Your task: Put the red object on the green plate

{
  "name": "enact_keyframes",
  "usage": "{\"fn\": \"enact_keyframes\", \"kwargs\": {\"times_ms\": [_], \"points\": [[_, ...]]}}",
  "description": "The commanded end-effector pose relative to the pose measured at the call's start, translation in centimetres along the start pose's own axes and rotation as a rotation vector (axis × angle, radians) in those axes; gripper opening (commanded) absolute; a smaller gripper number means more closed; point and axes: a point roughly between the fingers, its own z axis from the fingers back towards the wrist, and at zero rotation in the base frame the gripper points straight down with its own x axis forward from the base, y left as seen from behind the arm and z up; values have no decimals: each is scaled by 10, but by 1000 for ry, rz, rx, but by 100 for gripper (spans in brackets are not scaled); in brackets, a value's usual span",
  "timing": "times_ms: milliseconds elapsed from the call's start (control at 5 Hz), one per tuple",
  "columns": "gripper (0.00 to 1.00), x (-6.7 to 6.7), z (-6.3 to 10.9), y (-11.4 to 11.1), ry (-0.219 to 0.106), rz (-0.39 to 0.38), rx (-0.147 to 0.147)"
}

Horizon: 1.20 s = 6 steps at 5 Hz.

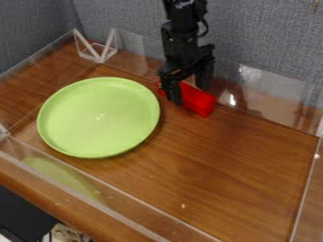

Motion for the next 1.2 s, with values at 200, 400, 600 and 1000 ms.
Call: {"fn": "enact_keyframes", "kwargs": {"times_ms": [200,400,600,1000], "points": [[100,31,16,-23,-74,115,-62],[100,49,16,-19,-94,167,-58],[100,62,16,-15,-106,212,-48],[100,63,33,-15,-112,305,-29]]}}
